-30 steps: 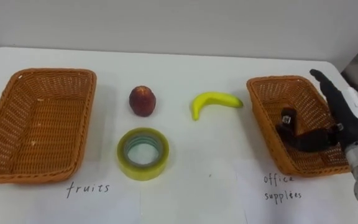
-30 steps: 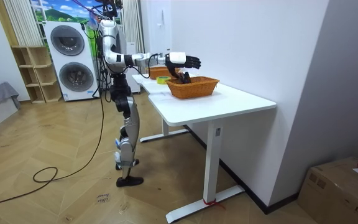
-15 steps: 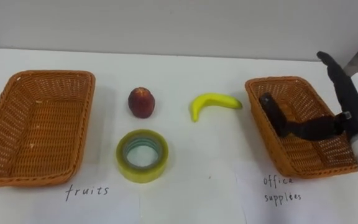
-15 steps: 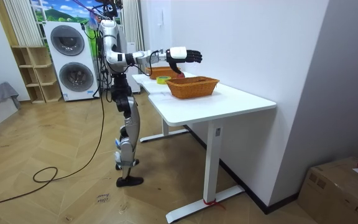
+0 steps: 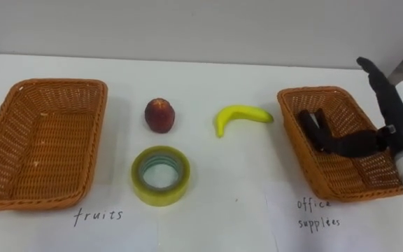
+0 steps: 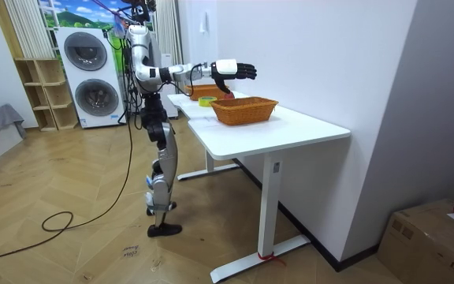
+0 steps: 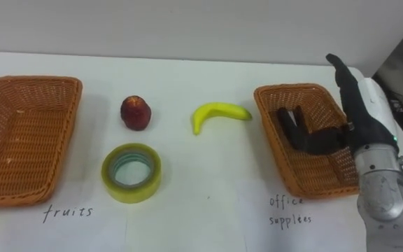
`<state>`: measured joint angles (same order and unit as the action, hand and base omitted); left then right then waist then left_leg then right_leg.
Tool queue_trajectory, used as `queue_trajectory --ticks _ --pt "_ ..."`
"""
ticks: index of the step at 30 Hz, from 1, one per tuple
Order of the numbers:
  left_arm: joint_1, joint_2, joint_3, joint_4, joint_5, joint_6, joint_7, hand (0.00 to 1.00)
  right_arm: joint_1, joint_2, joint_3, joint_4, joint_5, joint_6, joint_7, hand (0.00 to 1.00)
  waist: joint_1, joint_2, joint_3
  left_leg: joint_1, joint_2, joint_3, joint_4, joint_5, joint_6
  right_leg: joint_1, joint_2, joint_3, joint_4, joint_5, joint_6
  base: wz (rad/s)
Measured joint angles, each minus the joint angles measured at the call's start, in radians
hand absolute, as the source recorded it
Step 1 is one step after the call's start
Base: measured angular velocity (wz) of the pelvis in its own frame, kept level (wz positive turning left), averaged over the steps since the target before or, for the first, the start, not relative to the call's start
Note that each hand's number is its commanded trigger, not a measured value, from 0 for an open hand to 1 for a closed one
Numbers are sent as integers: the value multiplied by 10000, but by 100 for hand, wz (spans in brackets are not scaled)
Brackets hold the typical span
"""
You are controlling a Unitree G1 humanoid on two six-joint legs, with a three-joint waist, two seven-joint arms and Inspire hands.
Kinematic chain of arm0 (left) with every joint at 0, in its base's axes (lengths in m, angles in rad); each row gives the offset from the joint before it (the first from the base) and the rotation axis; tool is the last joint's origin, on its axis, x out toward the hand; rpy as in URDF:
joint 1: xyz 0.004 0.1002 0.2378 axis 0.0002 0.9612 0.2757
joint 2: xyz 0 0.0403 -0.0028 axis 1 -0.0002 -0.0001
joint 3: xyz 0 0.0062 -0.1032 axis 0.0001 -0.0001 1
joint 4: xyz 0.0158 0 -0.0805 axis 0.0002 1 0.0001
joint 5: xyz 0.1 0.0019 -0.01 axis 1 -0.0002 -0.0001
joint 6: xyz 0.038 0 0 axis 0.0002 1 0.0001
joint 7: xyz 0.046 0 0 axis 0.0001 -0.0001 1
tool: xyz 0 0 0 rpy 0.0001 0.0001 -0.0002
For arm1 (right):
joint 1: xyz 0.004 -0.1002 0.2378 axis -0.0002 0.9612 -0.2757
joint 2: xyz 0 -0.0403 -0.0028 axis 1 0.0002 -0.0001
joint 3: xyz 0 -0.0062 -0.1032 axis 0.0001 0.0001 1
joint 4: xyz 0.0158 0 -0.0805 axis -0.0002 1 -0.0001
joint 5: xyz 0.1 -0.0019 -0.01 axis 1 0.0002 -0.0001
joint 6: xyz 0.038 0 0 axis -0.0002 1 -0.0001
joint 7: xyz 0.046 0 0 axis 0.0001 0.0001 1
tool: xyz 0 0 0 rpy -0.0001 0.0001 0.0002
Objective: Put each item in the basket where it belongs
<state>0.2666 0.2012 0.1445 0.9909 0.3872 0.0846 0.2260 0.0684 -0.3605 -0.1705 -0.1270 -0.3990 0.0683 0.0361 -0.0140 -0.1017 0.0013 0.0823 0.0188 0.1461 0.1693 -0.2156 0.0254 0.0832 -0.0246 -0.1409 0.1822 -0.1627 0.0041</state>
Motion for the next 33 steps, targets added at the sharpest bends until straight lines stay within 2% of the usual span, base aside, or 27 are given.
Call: queue_trajectory --ticks 7,11,17,21,23,33 --pt "-35 1 -9 6 2 -46 0 0 -198 -8 2 -516 6 -30 -30 0 205 -106 15 -1 2 -22 -2 3 -3 10 -3 -29 1 0 0 1" --pt "4 1 -16 6 14 -46 -1 0 -322 -7 25 -531 41 -30 -30 0 370 -178 27 -21 -7 -141 3 7 2 34 -25 -274 4 0 1 7" --pt "109 1 -17 -109 120 -29 -3 0 -448 -8 276 -793 447 -28 -28 0 668 -105 31 -48 -15 -309 9 5 2 72 -47 -572 4 1 2 8" --pt "107 2 -90 -116 116 -27 -1 0 -497 -8 578 -802 601 -22 -1 0 757 -22 4 -74 -112 -545 82 9 9 148 -78 -750 1 0 3 19" --pt "104 1 -94 -118 116 -27 1 0 -644 -7 828 -801 705 -22 1 0 758 20 21 -142 -142 -686 160 16 21 168 -102 -851 1 0 3 18" --pt "21 15 -335 -100 131 -27 22 0 -1117 -7 1539 -800 947 -30 -6 0 1020 6 15 -242 -171 -958 182 24 33 221 -135 -1119 -22 -1 4 8"
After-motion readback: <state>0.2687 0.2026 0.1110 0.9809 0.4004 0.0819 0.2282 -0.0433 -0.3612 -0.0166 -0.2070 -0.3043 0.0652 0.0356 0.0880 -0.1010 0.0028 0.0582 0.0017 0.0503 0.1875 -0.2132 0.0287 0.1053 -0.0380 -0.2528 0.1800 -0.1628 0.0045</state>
